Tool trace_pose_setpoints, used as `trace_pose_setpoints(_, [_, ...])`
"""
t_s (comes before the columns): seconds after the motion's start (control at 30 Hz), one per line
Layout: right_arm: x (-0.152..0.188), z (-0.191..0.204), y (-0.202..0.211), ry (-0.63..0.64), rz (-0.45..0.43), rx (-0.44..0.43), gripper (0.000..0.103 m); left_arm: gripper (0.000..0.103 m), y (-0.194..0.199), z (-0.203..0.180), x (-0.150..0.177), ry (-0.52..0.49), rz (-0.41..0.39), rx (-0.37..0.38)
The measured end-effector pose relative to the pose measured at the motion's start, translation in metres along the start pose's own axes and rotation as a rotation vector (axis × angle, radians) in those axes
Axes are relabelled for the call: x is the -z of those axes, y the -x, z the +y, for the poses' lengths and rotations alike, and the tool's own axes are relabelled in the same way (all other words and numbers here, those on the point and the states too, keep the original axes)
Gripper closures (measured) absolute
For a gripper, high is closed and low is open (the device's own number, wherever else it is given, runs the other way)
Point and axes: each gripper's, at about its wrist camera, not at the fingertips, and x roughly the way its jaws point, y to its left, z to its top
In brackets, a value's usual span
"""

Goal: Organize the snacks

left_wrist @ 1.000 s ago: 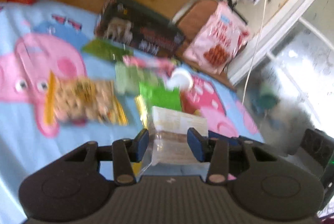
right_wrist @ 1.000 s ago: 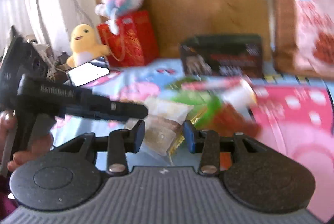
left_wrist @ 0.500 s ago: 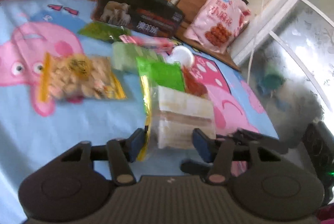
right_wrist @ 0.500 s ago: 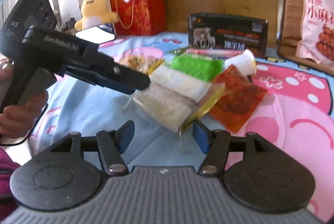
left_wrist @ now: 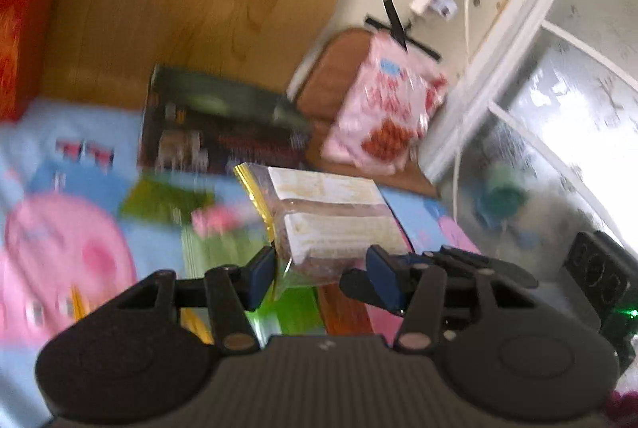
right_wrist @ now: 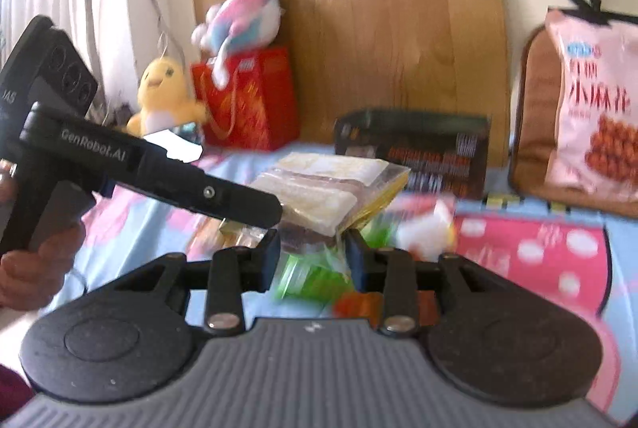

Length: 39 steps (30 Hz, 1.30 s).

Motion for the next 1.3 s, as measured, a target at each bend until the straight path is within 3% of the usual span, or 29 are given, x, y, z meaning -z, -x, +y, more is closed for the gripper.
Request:
trace_pose_setpoints(0.2, [-0.049,-0.041,-0.053,-0.04,-0.047,0.025,0.064,0.051,-0.044,0.022,-0.065,0.001,-0.066,-0.038])
trace_pose_setpoints(0.37, [-0.077,-0.072,-0.103,-0.078,-0.04,0.03,0.064,0.05,-0.082,0.054,-0.099,0.057,-0.075,-0.093])
trace_pose_setpoints(0.43, [-0.083,-0.082,-0.125,-0.106,-0.022,0.025,0.062,0.048,-0.096,0.065,-0.107,0.067,-0.084,-0.145])
trace_pose_setpoints(0.5, [-0.086,-0.089,-0.147,-0.137,-0.006,0.019,0.053,0.047,-0.101,0.072,-0.113,0.067,-0.092,-0.176])
trace_pose_setpoints(0.6, [-0.089,-0.088,-0.16,-0.114,0.015,0.064,0.052,0.043,-0.084,0.081,-0.107,0.093,-0.121,-0.132])
trace_pose_setpoints(0.7, [-0.082,-0.089,-0.138,-0.113,-0.01,0.043,0.052,0.042,-0.061,0.082,-0.087,0.089,-0.118,-0.092])
trace_pose_setpoints(0.87, [-0.051,-0.107,-0.1,-0.168,0.05,0.07,0.052,0.042,-0.056,0.081,-0.046,0.106,-0.01,-0.081])
trace_pose_setpoints(1.0, [-0.034,-0.128,-0.101,-0.269,0.112,0.114,0.052,0.042,-0.078,0.093,-0.024,0.229,0.088,-0.078])
trace_pose_setpoints(1.13, [-0.02,-0.133,-0.119,-0.383,0.194,0.056,0.058,0.058,-0.088,0.099,-0.015,0.293,0.109,-0.062])
trace_pose_setpoints(1.17, [-0.02,-0.129,-0.118,-0.402,0.203,0.031,0.06,0.058,-0.085,0.095,-0.016,0.296,0.106,-0.056])
trace_pose_setpoints(1.3, [-0.033,-0.084,-0.1,-0.251,0.136,0.068,0.064,0.058,-0.066,0.08,-0.022,0.246,0.06,-0.067])
